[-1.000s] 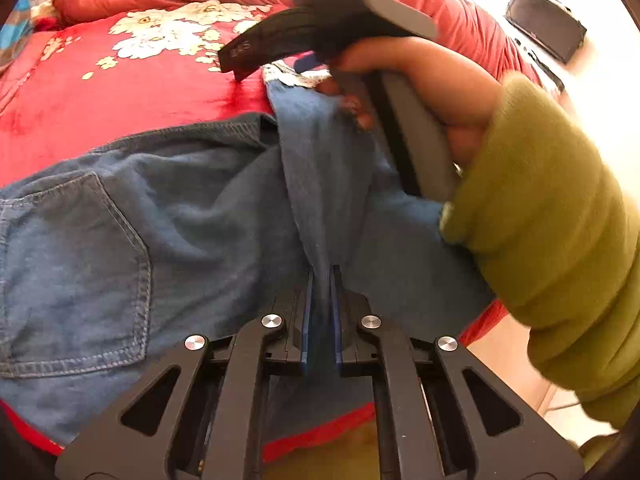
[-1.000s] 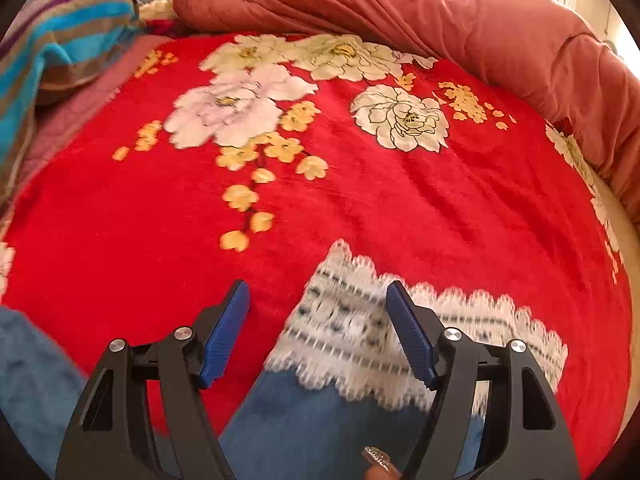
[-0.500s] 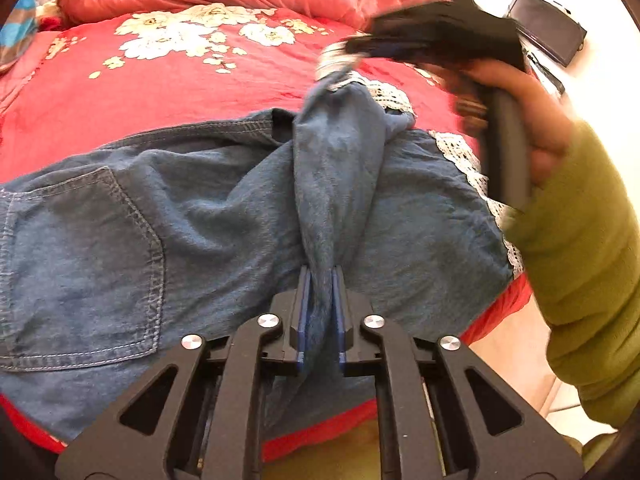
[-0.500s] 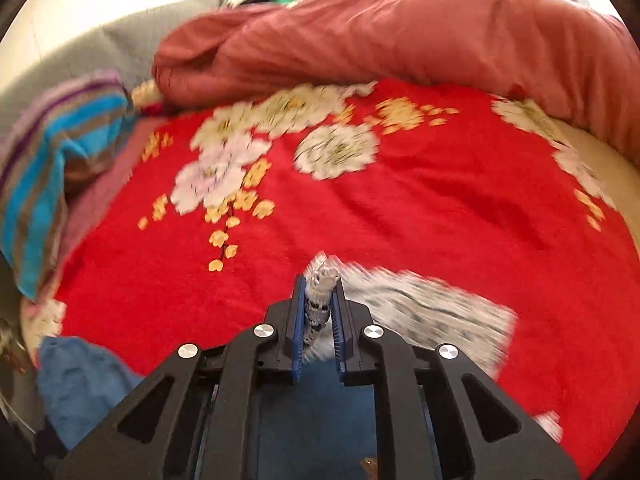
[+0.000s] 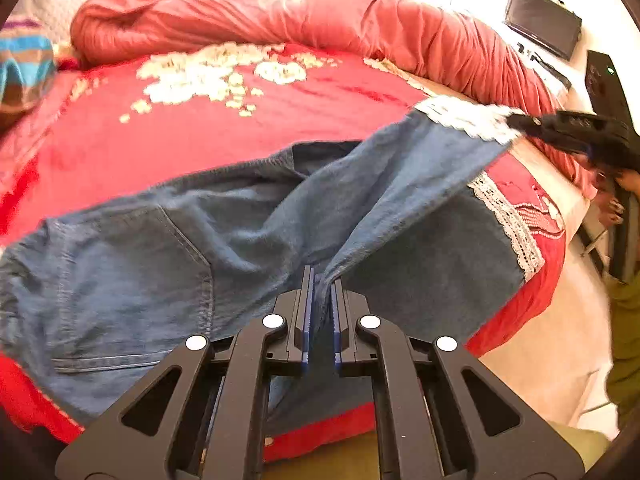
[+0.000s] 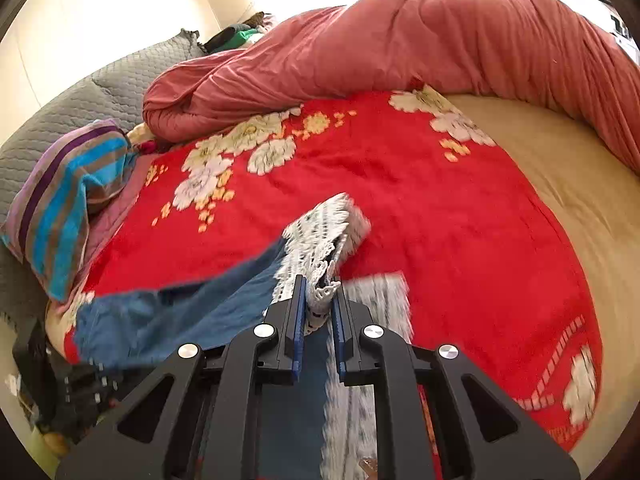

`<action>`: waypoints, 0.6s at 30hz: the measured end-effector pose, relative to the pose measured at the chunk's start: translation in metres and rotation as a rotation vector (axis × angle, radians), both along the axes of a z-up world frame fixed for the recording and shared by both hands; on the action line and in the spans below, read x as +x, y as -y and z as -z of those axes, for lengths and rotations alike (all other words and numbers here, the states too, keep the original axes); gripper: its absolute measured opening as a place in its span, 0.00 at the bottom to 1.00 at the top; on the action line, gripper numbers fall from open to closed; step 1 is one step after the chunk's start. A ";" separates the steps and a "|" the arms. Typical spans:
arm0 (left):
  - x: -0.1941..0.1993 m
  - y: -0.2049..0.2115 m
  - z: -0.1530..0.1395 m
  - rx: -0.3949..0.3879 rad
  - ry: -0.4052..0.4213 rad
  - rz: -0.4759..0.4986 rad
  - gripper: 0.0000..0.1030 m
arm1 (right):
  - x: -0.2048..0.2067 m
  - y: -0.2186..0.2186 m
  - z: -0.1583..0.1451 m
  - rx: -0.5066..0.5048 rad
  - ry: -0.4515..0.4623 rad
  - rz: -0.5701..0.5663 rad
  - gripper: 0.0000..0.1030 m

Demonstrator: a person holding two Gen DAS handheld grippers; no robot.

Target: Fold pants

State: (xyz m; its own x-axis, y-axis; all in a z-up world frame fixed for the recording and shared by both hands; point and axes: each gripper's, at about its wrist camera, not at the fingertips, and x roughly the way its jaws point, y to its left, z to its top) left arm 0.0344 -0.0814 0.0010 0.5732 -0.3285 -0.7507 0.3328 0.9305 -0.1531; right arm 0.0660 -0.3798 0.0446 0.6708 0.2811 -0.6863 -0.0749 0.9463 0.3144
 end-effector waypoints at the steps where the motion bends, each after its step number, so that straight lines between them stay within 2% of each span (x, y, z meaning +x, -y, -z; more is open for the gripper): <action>1: -0.002 0.000 -0.002 0.010 0.011 0.004 0.02 | -0.010 0.003 -0.001 0.002 0.006 0.003 0.11; 10: -0.015 -0.002 0.004 0.032 0.007 0.024 0.02 | -0.065 0.012 0.037 0.007 -0.122 0.040 0.11; 18: -0.025 -0.006 0.007 0.037 -0.001 0.022 0.02 | -0.087 0.013 0.057 0.005 -0.180 0.040 0.11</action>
